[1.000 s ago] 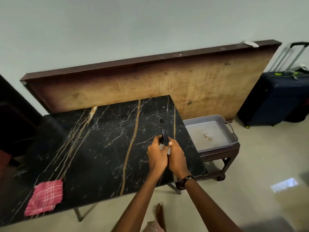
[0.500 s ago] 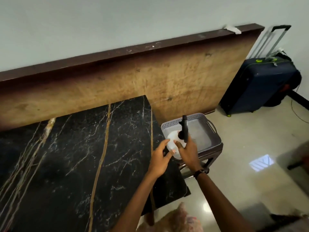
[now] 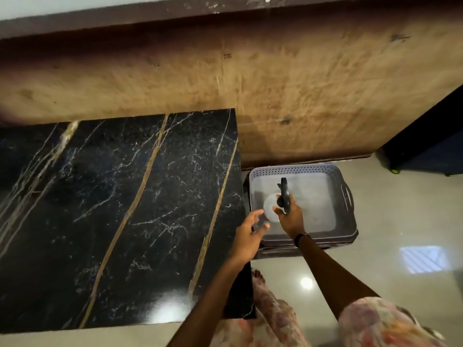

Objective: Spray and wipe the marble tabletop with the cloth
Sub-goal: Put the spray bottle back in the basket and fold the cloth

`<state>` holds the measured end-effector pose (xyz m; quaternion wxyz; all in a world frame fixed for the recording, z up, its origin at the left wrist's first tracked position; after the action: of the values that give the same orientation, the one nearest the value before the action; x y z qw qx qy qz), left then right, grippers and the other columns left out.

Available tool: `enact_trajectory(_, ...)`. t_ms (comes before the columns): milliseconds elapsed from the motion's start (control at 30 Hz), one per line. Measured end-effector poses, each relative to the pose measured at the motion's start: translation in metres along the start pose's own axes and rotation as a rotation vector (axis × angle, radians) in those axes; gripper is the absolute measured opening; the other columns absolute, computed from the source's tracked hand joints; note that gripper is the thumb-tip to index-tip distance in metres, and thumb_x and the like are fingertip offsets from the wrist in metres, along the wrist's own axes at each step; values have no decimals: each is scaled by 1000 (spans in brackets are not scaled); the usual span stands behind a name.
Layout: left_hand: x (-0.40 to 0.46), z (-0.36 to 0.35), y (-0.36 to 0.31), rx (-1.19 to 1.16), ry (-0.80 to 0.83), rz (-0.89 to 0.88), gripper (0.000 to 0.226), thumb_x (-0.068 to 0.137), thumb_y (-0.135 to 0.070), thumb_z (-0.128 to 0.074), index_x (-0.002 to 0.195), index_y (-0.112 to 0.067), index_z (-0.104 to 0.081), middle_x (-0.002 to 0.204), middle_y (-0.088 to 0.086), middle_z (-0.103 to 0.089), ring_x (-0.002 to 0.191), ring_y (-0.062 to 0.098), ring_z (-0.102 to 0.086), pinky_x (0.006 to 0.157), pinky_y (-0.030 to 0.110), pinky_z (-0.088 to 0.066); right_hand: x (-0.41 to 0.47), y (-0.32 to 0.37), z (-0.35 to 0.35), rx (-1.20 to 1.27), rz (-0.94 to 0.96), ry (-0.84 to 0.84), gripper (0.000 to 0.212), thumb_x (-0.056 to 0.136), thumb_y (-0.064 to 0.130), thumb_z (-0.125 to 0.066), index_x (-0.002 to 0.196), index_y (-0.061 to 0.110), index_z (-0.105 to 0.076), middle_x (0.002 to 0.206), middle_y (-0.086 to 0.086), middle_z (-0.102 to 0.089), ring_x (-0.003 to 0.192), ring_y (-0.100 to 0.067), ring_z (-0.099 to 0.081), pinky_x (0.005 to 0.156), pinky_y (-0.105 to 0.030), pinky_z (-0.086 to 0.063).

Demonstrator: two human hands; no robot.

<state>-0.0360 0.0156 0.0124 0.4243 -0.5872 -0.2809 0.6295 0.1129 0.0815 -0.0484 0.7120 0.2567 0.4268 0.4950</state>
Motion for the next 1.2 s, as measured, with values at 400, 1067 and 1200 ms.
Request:
enact_trajectory(400,21,-12,21,-87,-147,35,36,93,-13,-53,128,-14,-51,132,2,-56,117,6,-52,92,10,-41,33,-35,-15,-65,-23,163,58,82,-3,-71,134,-4,-44,131,-24,-56,123,-38,-52,103,-41,-42)
enact_trajectory(1067,-105,187,36,-357,-538,-125,20,93,-9,-52,108,-17,-62,110,4,-68,102,16,-65,87,34,-53,-168,188,-135,-57,622,343,33,94,4,-52,125,16,-55,120,4,-62,110,-9,-60,98,-32,-49)
enact_trajectory(1200,-160,291,80,-394,-721,-109,20,93,-8,-53,110,-12,-60,107,6,-68,98,17,-66,82,29,-54,-215,231,-238,-99,663,501,34,94,8,-52,124,22,-54,119,7,-63,106,-4,-60,96,-25,-49)
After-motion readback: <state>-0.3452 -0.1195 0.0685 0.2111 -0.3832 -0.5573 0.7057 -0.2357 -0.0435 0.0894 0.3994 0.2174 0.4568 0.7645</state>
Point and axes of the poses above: each hand's wrist, its own x-axis towards the middle knuckle, its own z-axis out of the back of the hand, y = z × x, the point moved 8 cm from there along x, towards the middle knuckle
